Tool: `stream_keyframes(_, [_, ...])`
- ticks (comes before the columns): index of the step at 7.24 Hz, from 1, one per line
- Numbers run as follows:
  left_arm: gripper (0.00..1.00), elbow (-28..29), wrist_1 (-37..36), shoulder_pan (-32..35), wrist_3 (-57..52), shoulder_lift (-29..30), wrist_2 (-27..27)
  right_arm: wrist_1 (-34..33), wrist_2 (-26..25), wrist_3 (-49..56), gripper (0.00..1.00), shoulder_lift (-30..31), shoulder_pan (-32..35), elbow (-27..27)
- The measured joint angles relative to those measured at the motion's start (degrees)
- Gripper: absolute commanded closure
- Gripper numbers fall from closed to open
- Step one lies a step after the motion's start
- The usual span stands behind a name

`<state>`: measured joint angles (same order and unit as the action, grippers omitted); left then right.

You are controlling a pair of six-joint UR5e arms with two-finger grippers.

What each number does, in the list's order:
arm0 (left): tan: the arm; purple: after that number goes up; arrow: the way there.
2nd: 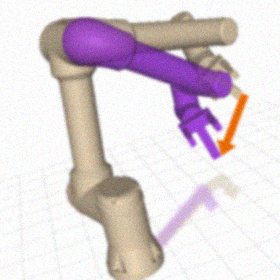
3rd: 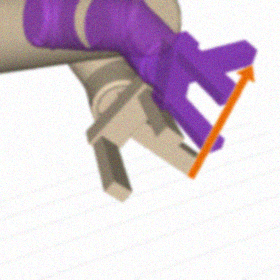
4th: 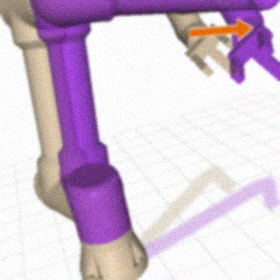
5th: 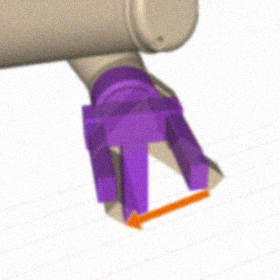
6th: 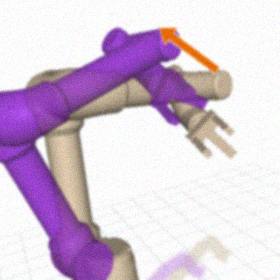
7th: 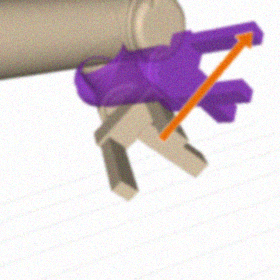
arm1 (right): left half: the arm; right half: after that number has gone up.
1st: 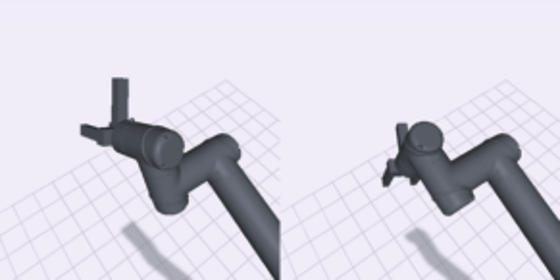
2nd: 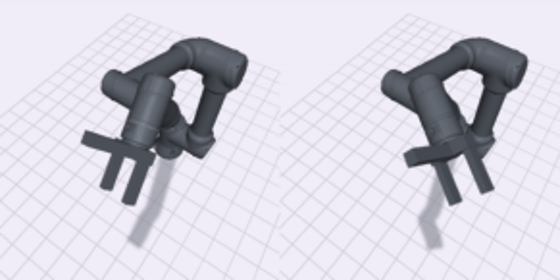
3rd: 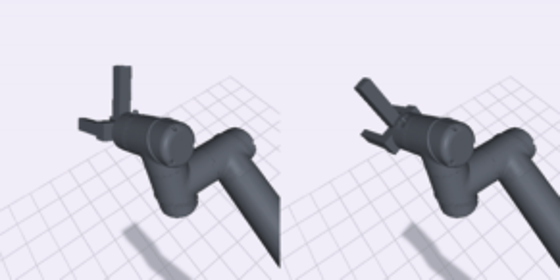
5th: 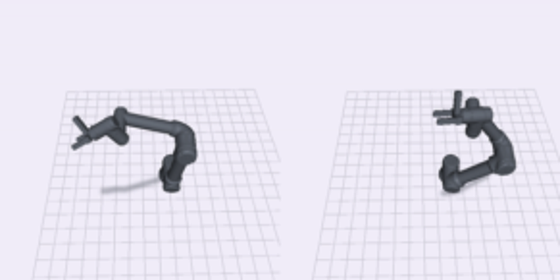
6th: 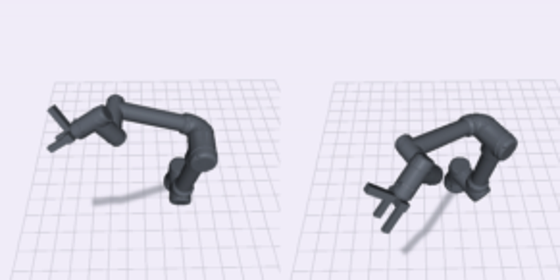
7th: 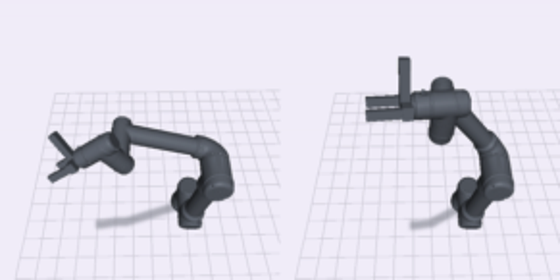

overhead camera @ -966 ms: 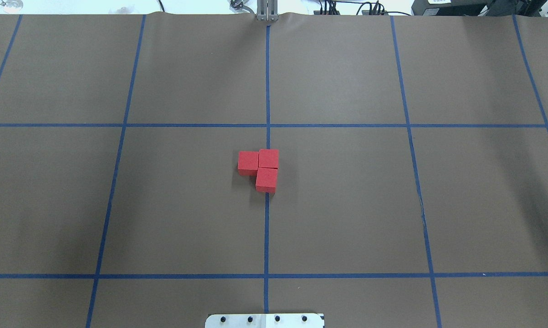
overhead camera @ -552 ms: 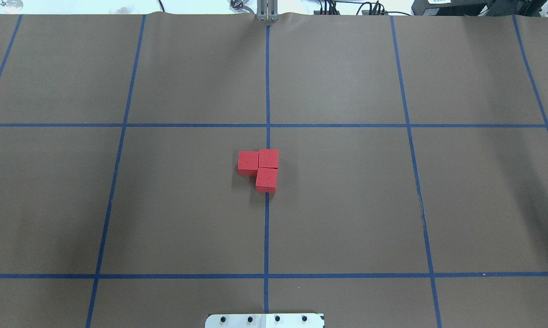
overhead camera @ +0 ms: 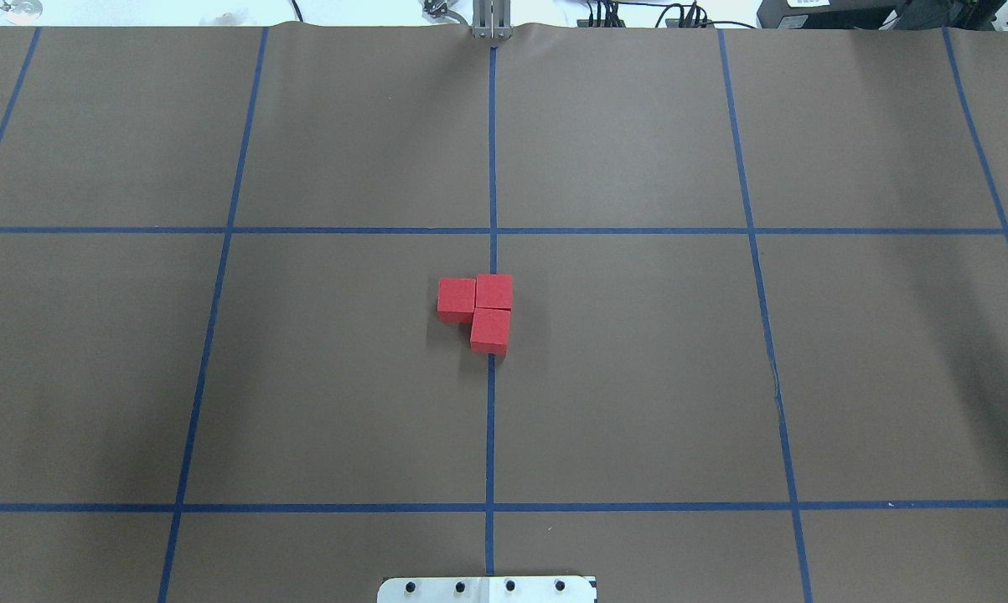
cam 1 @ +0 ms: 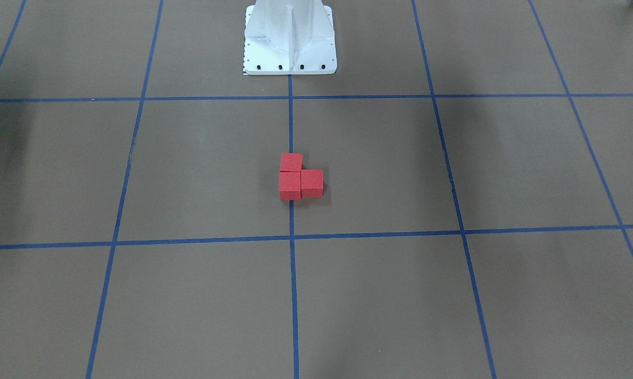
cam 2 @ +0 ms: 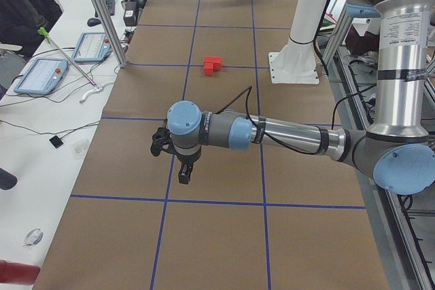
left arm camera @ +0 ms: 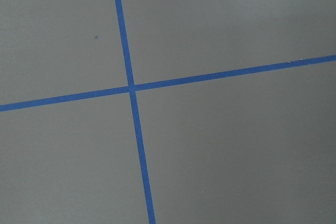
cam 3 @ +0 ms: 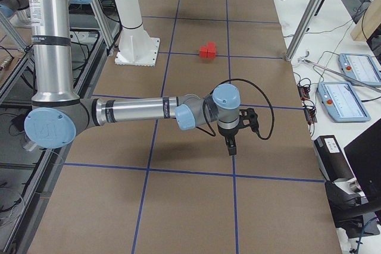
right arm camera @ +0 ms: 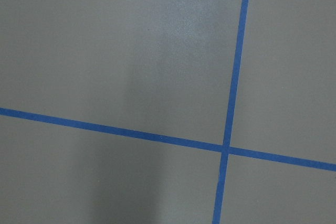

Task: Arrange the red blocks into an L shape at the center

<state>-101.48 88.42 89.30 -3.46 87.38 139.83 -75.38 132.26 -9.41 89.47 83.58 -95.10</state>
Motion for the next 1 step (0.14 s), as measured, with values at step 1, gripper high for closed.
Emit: stream_keyframes(1, [0.00, -0.01, 0.00, 0.00, 0.01, -0.01, 0.00, -0.06, 1.49, -0.10, 0.00, -0.15, 0.00, 0.00])
